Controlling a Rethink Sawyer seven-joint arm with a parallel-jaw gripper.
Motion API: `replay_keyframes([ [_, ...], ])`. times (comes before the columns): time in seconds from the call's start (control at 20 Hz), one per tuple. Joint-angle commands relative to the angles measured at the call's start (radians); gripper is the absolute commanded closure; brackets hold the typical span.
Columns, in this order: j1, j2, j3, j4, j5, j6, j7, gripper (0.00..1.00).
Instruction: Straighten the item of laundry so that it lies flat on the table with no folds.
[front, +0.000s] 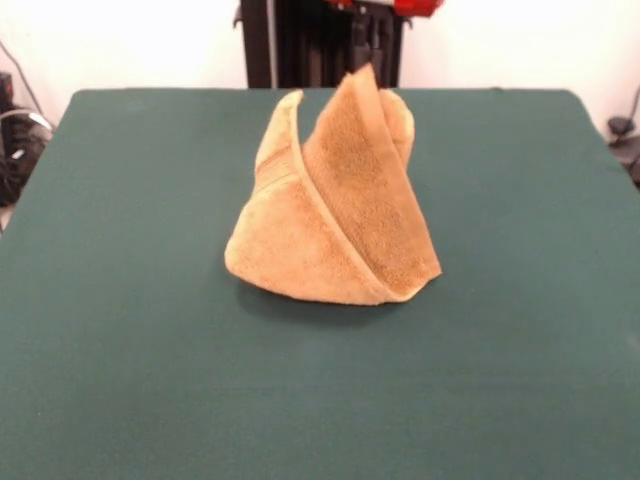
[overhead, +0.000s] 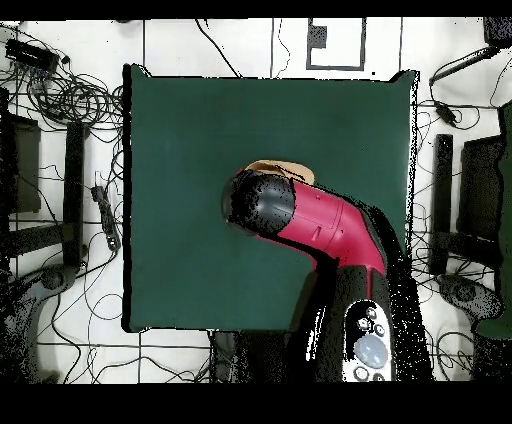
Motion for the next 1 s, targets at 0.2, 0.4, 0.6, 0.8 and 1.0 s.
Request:
replay_keyframes([
  [0.2, 0.06, 0.104, 0.006, -0.029, 0.084, -0.047, 0.329, 1.0],
  [0.4, 0.05, 0.111, 0.009, -0.026, 0.086, -0.062, 0.315, 1.0],
  [0.6, 0.059, 0.122, -0.003, -0.026, 0.086, -0.06, 0.33, 1.0],
  [0.8, 0.074, 0.116, -0.015, -0.012, 0.092, -0.026, 0.348, 1.0],
  [1.0, 0.086, 0.118, -0.013, -0.011, 0.104, -0.028, 0.358, 1.0],
])
